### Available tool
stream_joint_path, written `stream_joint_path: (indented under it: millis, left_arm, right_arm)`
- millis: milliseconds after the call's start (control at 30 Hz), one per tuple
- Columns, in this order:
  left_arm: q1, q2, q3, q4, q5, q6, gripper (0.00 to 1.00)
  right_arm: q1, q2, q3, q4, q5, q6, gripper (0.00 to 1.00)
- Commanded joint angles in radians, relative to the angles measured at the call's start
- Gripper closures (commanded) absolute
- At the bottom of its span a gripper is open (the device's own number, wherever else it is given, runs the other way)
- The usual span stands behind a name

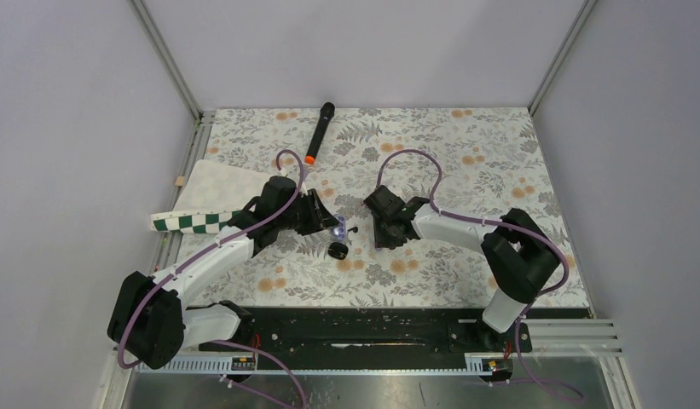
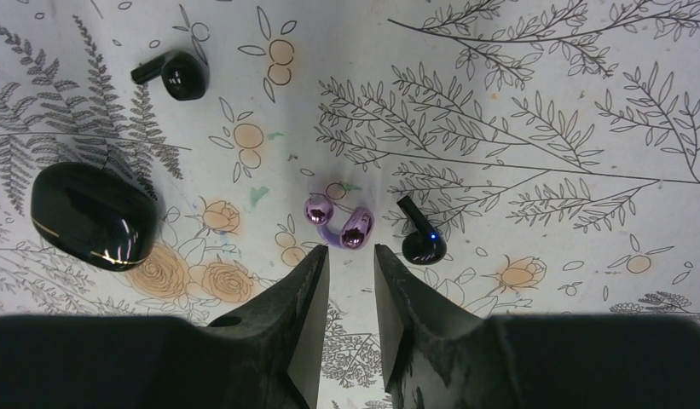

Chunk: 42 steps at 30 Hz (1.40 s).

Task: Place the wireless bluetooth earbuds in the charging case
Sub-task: Pick up the right earbud from the center of the board.

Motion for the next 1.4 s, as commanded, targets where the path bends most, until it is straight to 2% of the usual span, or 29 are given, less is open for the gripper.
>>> stream_joint_path:
  millis: [0,400,633,867,1067,1367]
  left_arm:
    - [0.004,-0.023,-0.003,0.017,0.005,0.007,1.00]
    - [0.004,-0.030,-0.008,0.018,0.005,0.005,1.00]
    - [0.004,-0.031,-0.008,0.018,0.006,0.005,1.00]
    - [0.004,-0.004,0.004,0.020,0.059,0.041,1.00]
    - [-0.001,0.032,0.026,0.030,0.127,0.077,1.00]
    - [-0.028,0.071,0.038,0.075,0.181,0.065,1.00]
  right_arm:
    - [0.013,0.016,0.017,0.024,0.067,0.027,0.67]
    - [0.013,0.062,0.046,0.032,0.070,0.003,0.73]
    - [0.013,0.022,0.042,0.020,0.073,-0.019,0.81]
    - [0.013,-0.064,0.109,-0.090,0.055,-0.119,0.83]
    - [0.013,-0.089,0.242,-0.258,-0.049,-0.218,0.83]
    - [0.022,-0.106,0.346,-0.335,-0.137,-0.246,0.83]
